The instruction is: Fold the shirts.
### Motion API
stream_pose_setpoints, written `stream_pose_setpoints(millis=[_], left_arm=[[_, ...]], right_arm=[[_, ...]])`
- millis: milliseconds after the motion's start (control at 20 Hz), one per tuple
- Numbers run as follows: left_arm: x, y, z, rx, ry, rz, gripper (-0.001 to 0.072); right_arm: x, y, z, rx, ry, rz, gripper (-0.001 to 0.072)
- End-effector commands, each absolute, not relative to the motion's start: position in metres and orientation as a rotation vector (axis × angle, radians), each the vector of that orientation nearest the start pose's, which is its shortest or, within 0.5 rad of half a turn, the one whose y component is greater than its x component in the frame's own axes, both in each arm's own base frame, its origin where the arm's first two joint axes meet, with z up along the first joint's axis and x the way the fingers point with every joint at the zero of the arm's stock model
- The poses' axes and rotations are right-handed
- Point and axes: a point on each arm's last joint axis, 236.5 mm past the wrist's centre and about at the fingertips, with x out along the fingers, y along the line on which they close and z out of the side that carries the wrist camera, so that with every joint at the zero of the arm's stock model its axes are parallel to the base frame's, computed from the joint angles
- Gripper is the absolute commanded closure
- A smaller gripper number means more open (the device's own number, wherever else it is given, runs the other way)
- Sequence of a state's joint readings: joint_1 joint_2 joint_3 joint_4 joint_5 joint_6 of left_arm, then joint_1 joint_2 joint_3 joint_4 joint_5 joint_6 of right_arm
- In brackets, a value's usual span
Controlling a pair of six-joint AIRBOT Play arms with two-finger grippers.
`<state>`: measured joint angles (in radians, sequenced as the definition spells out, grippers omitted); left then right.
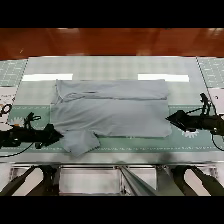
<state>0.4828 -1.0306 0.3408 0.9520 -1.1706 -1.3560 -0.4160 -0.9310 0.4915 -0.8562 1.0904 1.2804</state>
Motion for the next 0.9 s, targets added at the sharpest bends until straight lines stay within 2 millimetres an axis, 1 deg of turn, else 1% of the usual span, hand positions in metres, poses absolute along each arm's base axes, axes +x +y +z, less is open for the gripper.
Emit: stream_pose_setpoints(millis=[0,50,100,150,200,250,300,350,550,600,700,800,850], left_arm=[[0.179,-0.058,-0.121,-0.863,1.592,-0.083,0.0691],[0.179,-0.058,-0.12,-0.859,1.592,-0.09,0.0691],[0.179,-0.058,-0.119,-0.858,1.592,-0.093,0.0691],[0.179,-0.059,-0.119,-0.858,1.592,-0.094,0.0691],[0.179,-0.058,-0.119,-0.859,1.592,-0.093,0.0691],[0.179,-0.059,-0.119,-0.858,1.592,-0.093,0.0691],[0.179,-0.058,-0.119,-0.858,1.591,-0.093,0.0691],[0.179,-0.058,-0.119,-0.857,1.59,-0.092,0.0691],[0.179,-0.058,-0.12,-0.857,1.589,-0.091,0.0691],[0.179,-0.058,-0.119,-0.858,1.589,-0.091,0.0691],[0.179,-0.058,-0.119,-0.858,1.589,-0.091,0.0691],[0.181,-0.057,-0.119,-0.856,1.585,-0.089,0.0691],[0.184,-0.056,-0.117,-0.85,1.576,-0.091,0.0691]], right_arm=[[0.271,0.023,-0.049,0.848,1.199,0.044,0.03],[0.27,0.011,-0.05,0.873,1.188,0.001,0.03],[0.265,-0.002,-0.054,0.872,1.196,-0.04,0.03],[0.249,-0.017,-0.064,0.863,1.249,-0.11,0.03],[0.226,-0.029,-0.074,0.838,1.333,-0.181,0.03],[0.206,-0.03,-0.081,0.823,1.409,-0.206,0.03],[0.192,-0.026,-0.086,0.819,1.466,-0.2,0.0299],[0.187,-0.02,-0.089,0.832,1.485,-0.186,0.0299],[0.196,0.014,-0.097,0.906,1.507,-0.053,0.0298],[0.202,0.019,-0.102,0.926,1.506,-0.037,0.0298],[0.222,0.029,-0.107,0.962,1.481,0.004,0.0298],[0.233,0.044,-0.111,0.967,1.506,0.054,0.0302],[0.238,0.051,-0.113,0.954,1.523,0.084,0.0368]])
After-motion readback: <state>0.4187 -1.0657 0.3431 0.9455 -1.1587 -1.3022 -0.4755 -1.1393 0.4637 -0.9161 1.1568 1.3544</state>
